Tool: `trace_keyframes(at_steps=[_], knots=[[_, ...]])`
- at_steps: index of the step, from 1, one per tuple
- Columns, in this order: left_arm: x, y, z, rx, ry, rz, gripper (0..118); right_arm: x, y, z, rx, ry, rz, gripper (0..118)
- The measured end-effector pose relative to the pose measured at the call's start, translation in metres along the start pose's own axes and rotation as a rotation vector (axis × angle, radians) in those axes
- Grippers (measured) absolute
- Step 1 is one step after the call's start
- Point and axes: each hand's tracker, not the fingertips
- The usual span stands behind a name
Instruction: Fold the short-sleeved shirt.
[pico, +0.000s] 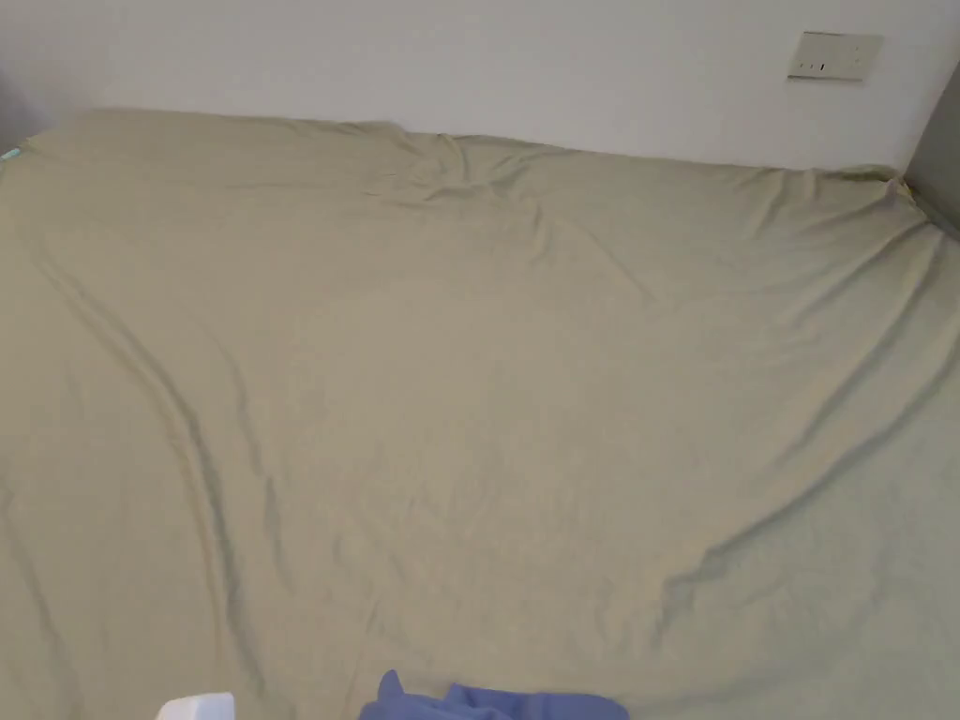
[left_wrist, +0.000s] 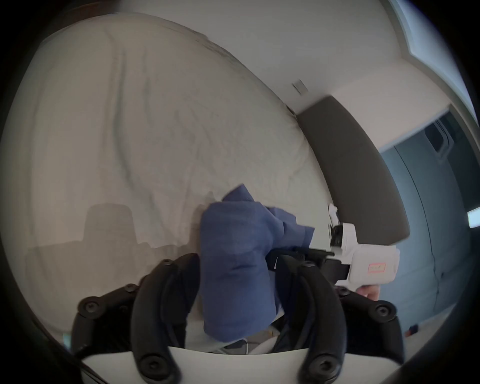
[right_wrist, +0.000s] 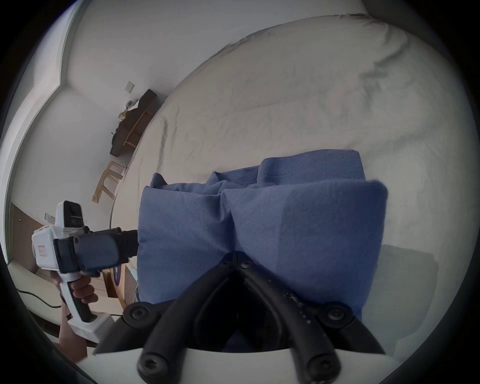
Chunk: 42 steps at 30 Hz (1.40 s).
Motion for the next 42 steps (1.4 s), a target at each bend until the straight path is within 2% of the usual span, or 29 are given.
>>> trace_keyframes(at_steps=[2,4,6,7,8,10,11,13,15,17,21,23,29,35,42], knots=[[-0.007,0.000,-0.022,-0.063,-0.021,-0.023,77,0.000,0.000,0.000,0.001,0.002,0.001,1],[-0.010,-0.005,-0.047,-0.126,-0.016,0.016,76,0.001,0.000,0.000,0.001,0.005,0.001,1],[-0.007,-0.010,-0.049,0.034,-0.160,0.026,73,0.000,-0.002,0.000,0.004,0.007,0.009,1],[-0.006,-0.008,-0.055,0.018,-0.170,0.093,57,0.000,-0.003,0.001,0.012,0.006,0.017,1],[-0.011,-0.010,-0.060,-0.025,-0.148,0.175,28,0.000,-0.003,0.001,0.010,0.005,0.021,1],[-0.024,-0.012,-0.069,-0.035,-0.125,0.306,26,-0.001,-0.003,0.002,0.009,-0.001,0.014,1],[-0.034,-0.013,-0.068,-0.031,-0.218,0.382,25,-0.001,-0.002,0.003,0.002,0.007,0.014,1],[-0.042,-0.011,-0.061,-0.034,-0.232,0.440,25,-0.004,-0.002,0.013,0.025,0.044,0.002,1],[-0.039,-0.007,-0.048,-0.028,-0.159,0.330,25,-0.009,-0.002,0.025,0.050,0.066,-0.010,1],[-0.025,0.006,-0.019,-0.023,-0.120,0.295,24,-0.013,0.000,0.043,0.095,0.097,-0.018,1],[-0.046,0.034,0.039,0.001,0.084,0.139,24,-0.016,0.007,0.069,0.165,0.095,-0.022,1],[-0.065,0.048,0.073,0.007,0.259,0.140,24,-0.016,0.010,0.079,0.200,0.064,-0.013,1],[-0.103,0.080,0.156,0.062,0.543,0.144,24,-0.010,0.014,0.093,0.236,-0.020,-0.031,1],[-0.134,0.109,0.202,0.079,0.756,0.148,24,0.002,0.020,0.110,0.264,-0.138,-0.056,1],[-0.164,0.127,0.217,0.065,0.873,0.167,25,0.007,0.024,0.133,0.319,-0.172,-0.063,1]])
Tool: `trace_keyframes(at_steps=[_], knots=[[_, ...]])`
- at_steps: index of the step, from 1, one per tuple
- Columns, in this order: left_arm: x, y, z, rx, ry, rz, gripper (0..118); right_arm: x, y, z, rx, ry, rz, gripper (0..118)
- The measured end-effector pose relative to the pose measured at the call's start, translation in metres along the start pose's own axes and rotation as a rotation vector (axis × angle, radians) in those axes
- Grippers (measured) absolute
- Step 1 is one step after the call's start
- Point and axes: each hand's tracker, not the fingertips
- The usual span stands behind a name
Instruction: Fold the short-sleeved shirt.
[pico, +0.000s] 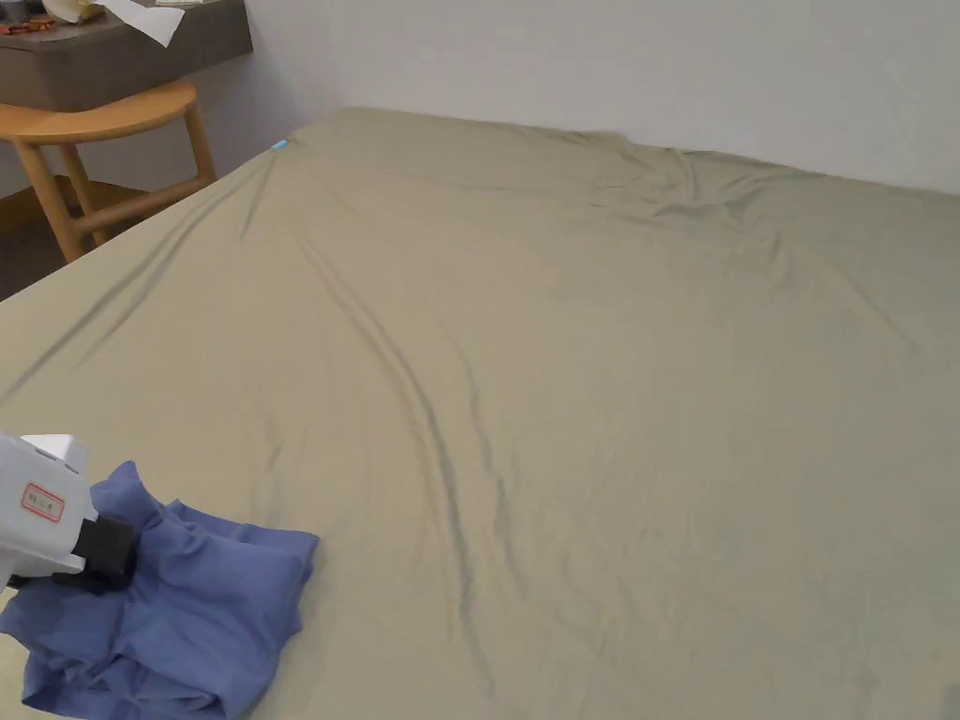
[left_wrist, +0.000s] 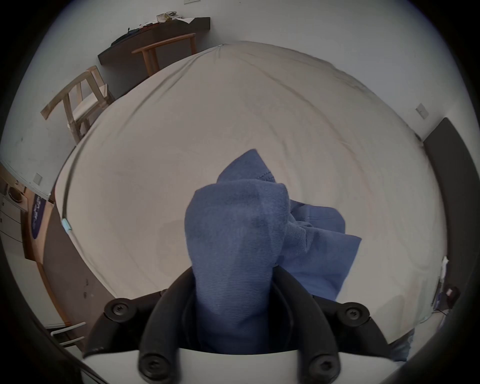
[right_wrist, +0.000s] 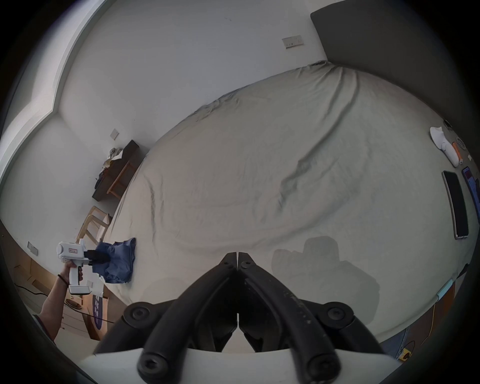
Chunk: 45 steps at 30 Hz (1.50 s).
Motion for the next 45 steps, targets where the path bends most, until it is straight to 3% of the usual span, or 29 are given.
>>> trace_keyframes(at_steps=[2,3,5,7,9,12,14,18,26,29,32,35,40,45], knots=[[0.000,-0.002,-0.013,-0.014,0.040,0.004,26,-0.003,0.002,0.002,0.014,-0.005,0.007,1],[0.001,-0.004,-0.018,-0.015,0.066,0.008,33,-0.005,0.001,0.003,0.019,-0.003,0.011,1],[0.002,-0.012,-0.028,0.007,0.176,-0.011,65,-0.009,0.000,0.004,0.026,0.011,0.015,1],[-0.007,-0.020,-0.028,0.035,0.217,0.021,80,-0.009,0.000,0.003,0.020,0.028,0.027,1],[-0.015,-0.024,-0.018,0.028,0.195,0.096,69,-0.010,0.000,0.003,0.014,0.028,0.050,1],[-0.025,-0.032,0.014,0.143,0.150,0.133,18,-0.014,0.002,0.007,0.025,0.015,0.081,1],[-0.021,-0.039,0.041,0.209,0.164,0.081,3,-0.012,0.006,0.011,0.044,0.016,0.089,1],[0.003,-0.051,0.106,0.414,0.081,0.059,0,-0.013,0.015,0.027,0.115,0.014,0.109,1],[0.132,-0.080,0.228,1.057,-0.107,-0.092,0,-0.014,0.052,0.095,0.561,-0.141,0.284,1],[0.181,-0.085,0.242,1.116,-0.245,-0.104,0,-0.017,0.061,0.119,0.681,-0.169,0.352,1],[0.230,-0.093,0.238,1.166,-0.254,-0.181,0,-0.023,0.062,0.133,0.765,-0.242,0.432,1],[0.273,-0.104,0.227,1.240,-0.192,-0.219,0,-0.026,0.057,0.137,0.787,-0.298,0.440,1],[0.306,-0.117,0.200,1.126,-0.245,-0.197,0,-0.018,0.038,0.124,0.763,-0.378,0.448,1],[0.313,-0.121,0.177,1.031,-0.292,-0.198,0,-0.003,0.029,0.116,0.742,-0.369,0.369,1]])
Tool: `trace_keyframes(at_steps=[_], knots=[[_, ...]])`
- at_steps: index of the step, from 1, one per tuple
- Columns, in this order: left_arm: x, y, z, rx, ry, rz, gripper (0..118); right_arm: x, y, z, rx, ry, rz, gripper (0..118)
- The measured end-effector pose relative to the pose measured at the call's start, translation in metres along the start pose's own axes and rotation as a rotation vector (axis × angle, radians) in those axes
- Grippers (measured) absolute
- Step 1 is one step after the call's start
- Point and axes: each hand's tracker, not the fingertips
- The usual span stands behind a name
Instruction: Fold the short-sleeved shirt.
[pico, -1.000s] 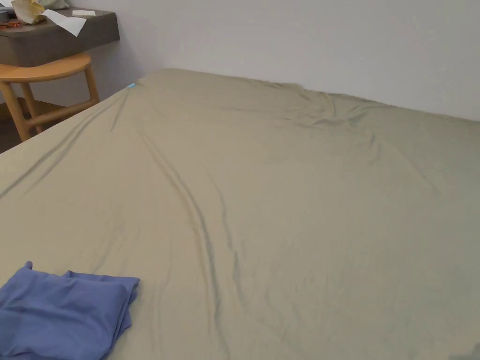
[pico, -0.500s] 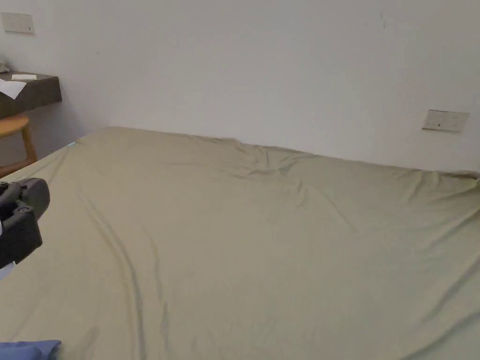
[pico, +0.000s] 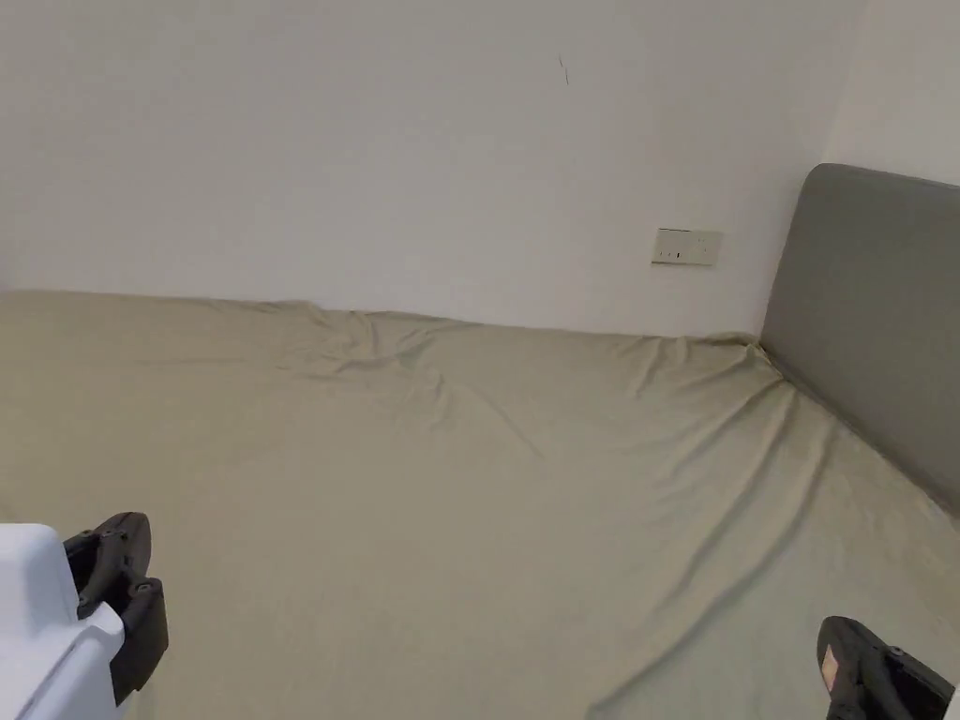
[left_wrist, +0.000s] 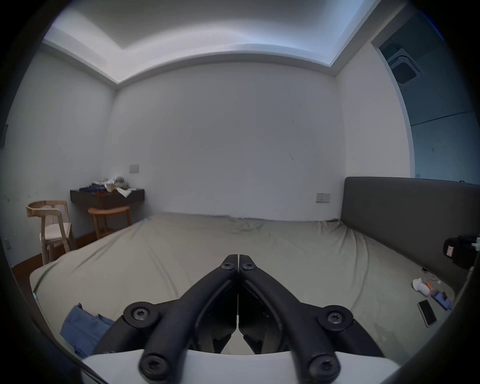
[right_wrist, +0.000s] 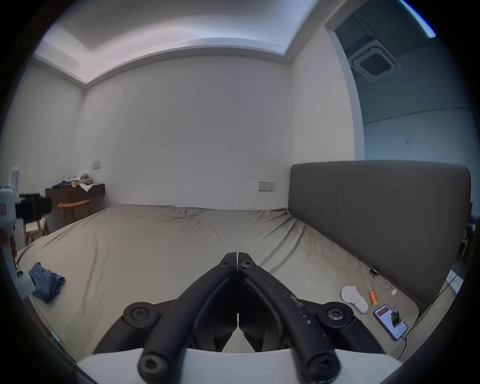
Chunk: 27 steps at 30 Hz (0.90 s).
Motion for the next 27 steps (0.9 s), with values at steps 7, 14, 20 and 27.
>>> trace_keyframes(at_steps=[7,14,20,27], knots=[[-0.004,0.005,0.000,-0.040,-0.048,0.002,52,0.003,0.004,-0.004,0.026,-0.030,-0.004,59],[0.001,0.004,0.008,-0.029,-0.112,0.006,118,-0.004,0.003,-0.009,0.013,-0.011,-0.003,116],[0.005,0.015,0.013,0.009,-0.008,-0.081,118,-0.007,0.005,-0.006,0.056,-0.036,0.048,118],[0.000,0.017,0.024,0.007,-0.053,-0.045,118,0.002,0.008,-0.006,0.065,0.001,-0.027,118]])
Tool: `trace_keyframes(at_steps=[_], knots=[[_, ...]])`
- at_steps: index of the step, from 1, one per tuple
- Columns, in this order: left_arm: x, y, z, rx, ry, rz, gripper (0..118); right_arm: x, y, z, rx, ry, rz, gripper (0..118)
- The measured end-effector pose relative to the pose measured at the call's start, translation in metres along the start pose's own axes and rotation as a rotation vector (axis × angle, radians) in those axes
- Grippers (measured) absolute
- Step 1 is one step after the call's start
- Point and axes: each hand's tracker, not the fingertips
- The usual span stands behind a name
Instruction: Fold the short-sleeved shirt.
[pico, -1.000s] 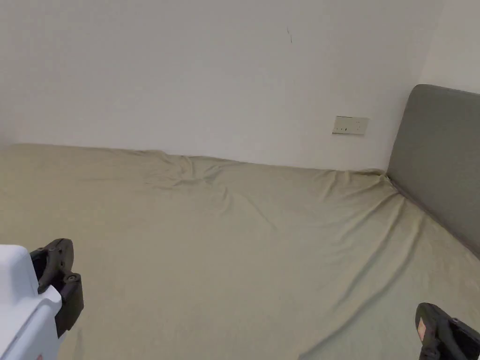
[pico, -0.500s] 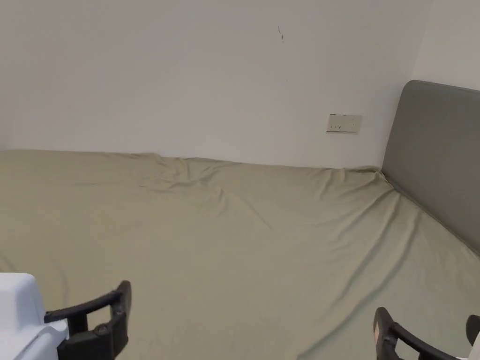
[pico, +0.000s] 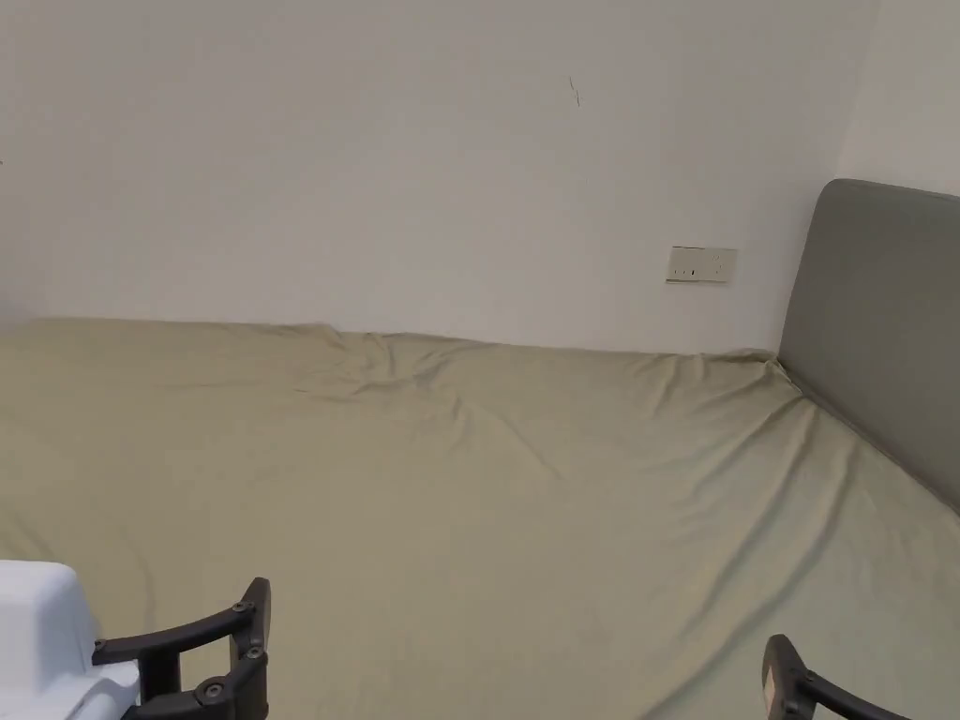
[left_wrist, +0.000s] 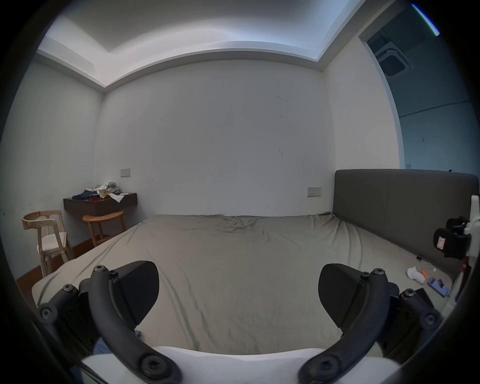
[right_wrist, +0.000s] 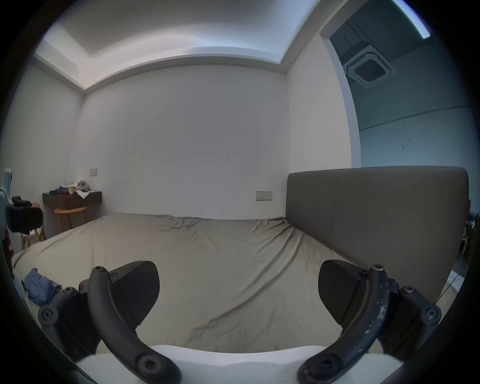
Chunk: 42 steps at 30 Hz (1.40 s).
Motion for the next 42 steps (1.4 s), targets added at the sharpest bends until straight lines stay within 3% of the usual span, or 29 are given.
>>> trace_keyframes(at_steps=[3,7,10,19,34,42], knots=[[0.000,0.004,0.005,-0.053,-0.049,0.079,118,0.001,-0.006,-0.004,-0.019,0.014,-0.014,118],[0.010,0.005,0.012,-0.007,0.002,0.006,118,-0.003,-0.005,-0.003,-0.009,-0.023,0.048,118],[0.010,0.007,0.015,-0.023,-0.050,0.004,118,-0.005,-0.002,-0.002,-0.009,-0.006,0.036,118],[0.017,0.013,0.022,0.034,-0.001,-0.038,118,-0.009,-0.004,0.000,-0.023,0.016,0.048,118],[-0.003,0.016,0.020,-0.028,0.006,0.079,118,-0.015,-0.003,0.002,-0.016,0.042,0.063,118],[0.001,0.014,0.020,-0.012,0.032,0.007,118,-0.015,-0.003,0.003,-0.020,0.030,0.065,118]])
